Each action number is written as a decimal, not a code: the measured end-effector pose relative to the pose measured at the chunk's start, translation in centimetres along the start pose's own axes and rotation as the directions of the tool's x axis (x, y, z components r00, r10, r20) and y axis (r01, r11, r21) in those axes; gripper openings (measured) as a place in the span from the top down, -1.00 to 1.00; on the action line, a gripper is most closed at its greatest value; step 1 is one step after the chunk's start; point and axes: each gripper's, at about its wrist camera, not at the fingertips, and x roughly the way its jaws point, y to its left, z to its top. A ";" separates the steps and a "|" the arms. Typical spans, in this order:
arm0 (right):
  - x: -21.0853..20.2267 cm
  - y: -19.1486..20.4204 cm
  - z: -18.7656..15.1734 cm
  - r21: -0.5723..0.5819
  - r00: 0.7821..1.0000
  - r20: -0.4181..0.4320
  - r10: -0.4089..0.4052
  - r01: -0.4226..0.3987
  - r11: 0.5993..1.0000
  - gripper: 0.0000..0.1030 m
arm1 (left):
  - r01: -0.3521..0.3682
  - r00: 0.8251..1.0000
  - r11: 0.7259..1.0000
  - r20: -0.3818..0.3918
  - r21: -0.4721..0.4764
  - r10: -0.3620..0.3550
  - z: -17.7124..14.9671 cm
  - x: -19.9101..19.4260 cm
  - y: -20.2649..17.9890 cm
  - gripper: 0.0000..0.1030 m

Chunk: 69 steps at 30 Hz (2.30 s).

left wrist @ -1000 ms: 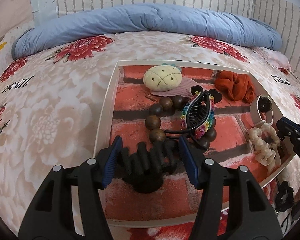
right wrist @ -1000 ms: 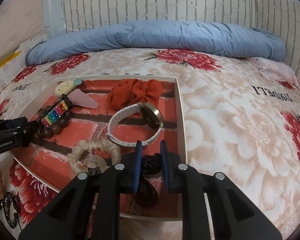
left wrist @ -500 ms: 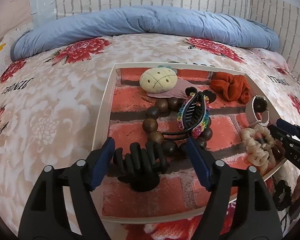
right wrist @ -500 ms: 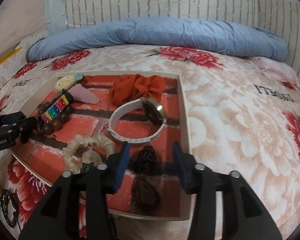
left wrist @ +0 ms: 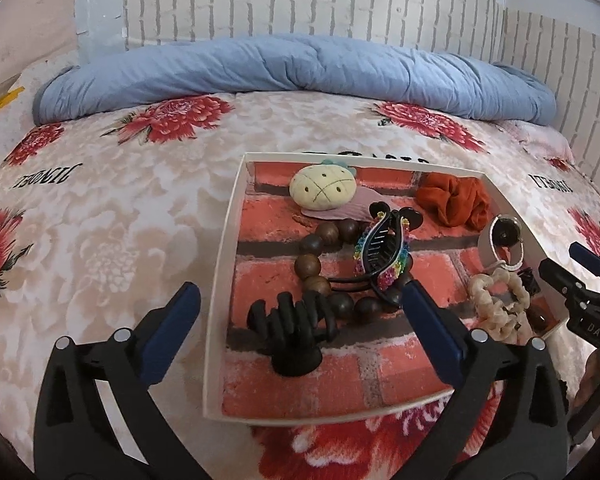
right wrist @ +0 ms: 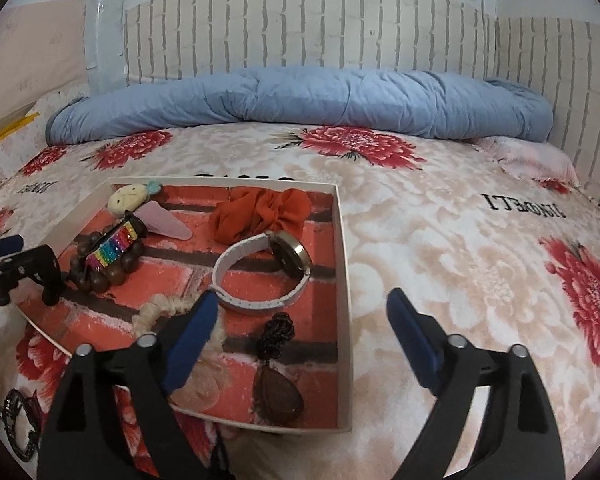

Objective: Organize jewelry
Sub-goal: 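Move the left tool to the black braided bracelet while the right tool approaches the black scrunchie, then grasp the braided bracelet with the left tool while the right tool grasps the black scrunchie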

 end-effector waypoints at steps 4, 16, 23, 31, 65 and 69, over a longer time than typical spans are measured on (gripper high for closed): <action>-1.0 -0.1 -1.0 0.007 1.000 0.001 -0.005 0.005 1.000 -0.74 | -0.028 0.999 1.000 0.016 0.002 0.028 -1.1 -1.1 0.2 -0.90; -4.1 -0.8 -2.9 0.071 1.000 -0.019 0.011 -0.010 0.997 -0.74 | -0.054 0.998 0.998 0.026 -0.012 0.055 -4.9 -5.6 0.9 -0.90; -5.5 -1.7 -4.5 0.124 0.999 -0.052 0.004 0.002 0.992 -0.74 | -0.056 0.998 0.997 -0.004 -0.048 0.056 -6.7 -6.9 1.9 -0.90; -6.5 -2.1 -7.1 0.135 0.993 -0.117 -0.023 0.039 0.990 -0.73 | -0.075 0.996 0.996 -0.060 -0.046 0.073 -8.7 -7.5 1.3 -0.90; -5.1 0.9 -8.6 -0.007 0.972 -0.235 0.014 -0.016 1.000 0.54 | -0.049 0.985 0.997 -0.164 0.057 0.057 -11.7 -6.6 -0.9 -0.06; -5.1 0.8 -8.6 -0.002 0.972 -0.235 0.021 -0.022 1.000 0.57 | -0.050 0.986 0.997 -0.158 0.062 0.060 -11.6 -6.6 -1.0 0.09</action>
